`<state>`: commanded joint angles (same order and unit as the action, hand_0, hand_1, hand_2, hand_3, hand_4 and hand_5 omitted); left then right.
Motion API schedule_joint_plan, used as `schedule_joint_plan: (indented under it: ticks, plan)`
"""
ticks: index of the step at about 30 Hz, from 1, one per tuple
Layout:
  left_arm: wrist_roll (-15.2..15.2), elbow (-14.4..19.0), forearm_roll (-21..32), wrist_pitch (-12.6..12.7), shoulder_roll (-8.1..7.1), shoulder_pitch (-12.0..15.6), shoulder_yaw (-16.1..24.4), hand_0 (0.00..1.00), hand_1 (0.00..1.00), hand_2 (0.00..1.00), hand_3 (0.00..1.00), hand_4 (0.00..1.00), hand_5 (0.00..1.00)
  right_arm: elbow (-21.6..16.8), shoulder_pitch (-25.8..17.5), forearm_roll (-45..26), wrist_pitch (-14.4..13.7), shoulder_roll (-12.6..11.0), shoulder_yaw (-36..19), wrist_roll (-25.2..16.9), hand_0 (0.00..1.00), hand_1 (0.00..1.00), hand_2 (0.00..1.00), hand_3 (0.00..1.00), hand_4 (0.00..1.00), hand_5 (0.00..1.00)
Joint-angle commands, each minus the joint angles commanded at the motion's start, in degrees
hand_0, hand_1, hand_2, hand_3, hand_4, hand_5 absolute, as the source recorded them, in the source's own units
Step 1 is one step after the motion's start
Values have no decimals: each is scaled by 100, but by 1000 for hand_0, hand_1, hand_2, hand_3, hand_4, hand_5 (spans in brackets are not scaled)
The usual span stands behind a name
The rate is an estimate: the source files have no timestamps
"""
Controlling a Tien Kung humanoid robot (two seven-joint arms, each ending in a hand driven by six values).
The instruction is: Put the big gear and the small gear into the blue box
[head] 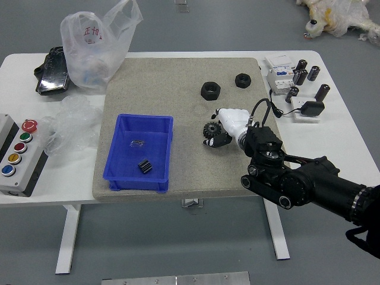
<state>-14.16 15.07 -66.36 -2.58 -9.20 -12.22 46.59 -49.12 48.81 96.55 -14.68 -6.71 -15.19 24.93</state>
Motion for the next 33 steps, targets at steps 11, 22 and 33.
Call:
schedule_joint_plan:
  ticks: [11,22,33]
  plan:
    - [12,0,36,5,-1,4,-31,708,614,598,706,713,512,-295,-84,220,-263,-118,-223,-180,526,498,322,417,255,2]
    - [12,0,43,7,0,14,-29,708,614,599,707,714,514,-1769,-177,1070,-308,-273,-630,-114,524,491,320,414,265,2]
    - [-19,8,-10,-3,11,20,28,707,614,599,707,714,515,-2520,-346,1152,-327,134,-159,-207,716,766,781,705,355,194]
